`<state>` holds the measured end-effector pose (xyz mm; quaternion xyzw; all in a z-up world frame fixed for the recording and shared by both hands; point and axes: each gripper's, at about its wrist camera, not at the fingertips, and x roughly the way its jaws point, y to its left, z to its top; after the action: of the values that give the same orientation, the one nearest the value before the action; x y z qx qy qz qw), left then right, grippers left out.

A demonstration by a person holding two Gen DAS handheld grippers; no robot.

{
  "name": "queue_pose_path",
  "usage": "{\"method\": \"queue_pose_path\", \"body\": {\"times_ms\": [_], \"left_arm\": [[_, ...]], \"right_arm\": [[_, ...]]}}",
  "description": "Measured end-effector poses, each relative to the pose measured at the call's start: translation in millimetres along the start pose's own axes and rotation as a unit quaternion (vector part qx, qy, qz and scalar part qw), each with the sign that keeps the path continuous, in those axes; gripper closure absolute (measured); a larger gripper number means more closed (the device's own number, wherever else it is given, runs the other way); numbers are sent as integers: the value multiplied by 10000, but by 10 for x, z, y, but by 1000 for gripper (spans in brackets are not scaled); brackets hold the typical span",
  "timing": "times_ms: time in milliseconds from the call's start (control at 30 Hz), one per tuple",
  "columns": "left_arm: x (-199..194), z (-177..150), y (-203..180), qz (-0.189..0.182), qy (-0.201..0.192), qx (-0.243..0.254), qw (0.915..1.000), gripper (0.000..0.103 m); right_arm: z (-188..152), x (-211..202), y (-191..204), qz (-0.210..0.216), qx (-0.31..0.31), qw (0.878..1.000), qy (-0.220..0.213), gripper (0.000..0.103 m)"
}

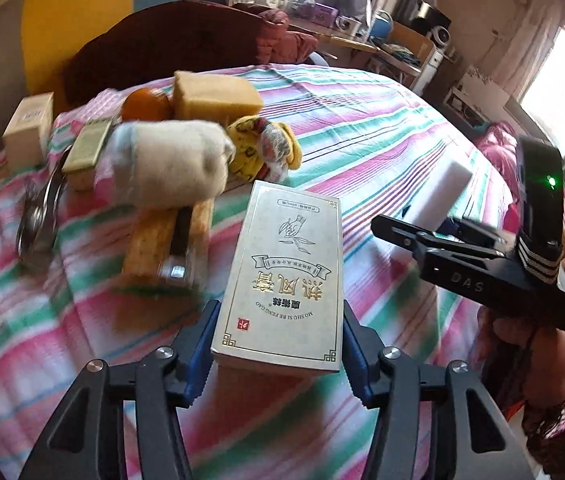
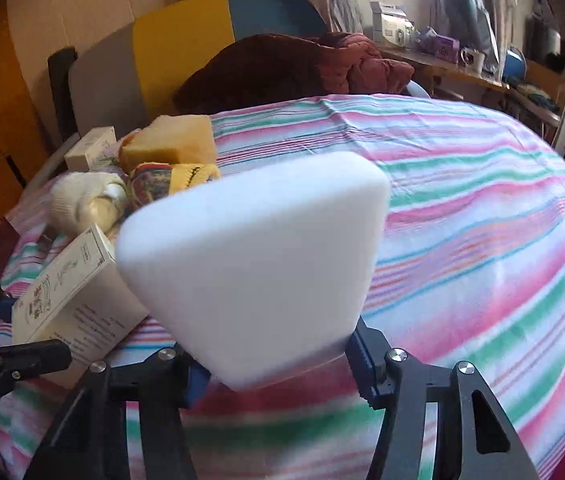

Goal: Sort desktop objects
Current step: 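Grasp the white printed box with the left tool while the right tool grasps the white melamine sponge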

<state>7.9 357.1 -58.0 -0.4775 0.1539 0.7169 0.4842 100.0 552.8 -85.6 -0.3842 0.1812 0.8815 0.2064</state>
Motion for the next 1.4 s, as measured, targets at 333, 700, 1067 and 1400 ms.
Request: {"method": "queue_pose_path", "body": {"times_ms": [333, 700, 1067, 1400], "left_arm": [[-407, -449, 143, 89, -222, -172, 9996, 48], [-457, -684, 372, 233, -190, -527, 9982, 47], [-502, -494, 376, 390, -260, -589, 9972, 40], [-213, -443, 407, 713, 15, -493, 9962, 46]], "right_arm": [[-254, -180, 312, 809, 487, 9951, 286, 45], [-261, -139, 748, 894, 190, 9952, 339, 25], [-137, -110, 863, 727, -436, 9959, 307, 22], [-185, 85, 1060, 252, -905, 9941, 539, 37]]}}
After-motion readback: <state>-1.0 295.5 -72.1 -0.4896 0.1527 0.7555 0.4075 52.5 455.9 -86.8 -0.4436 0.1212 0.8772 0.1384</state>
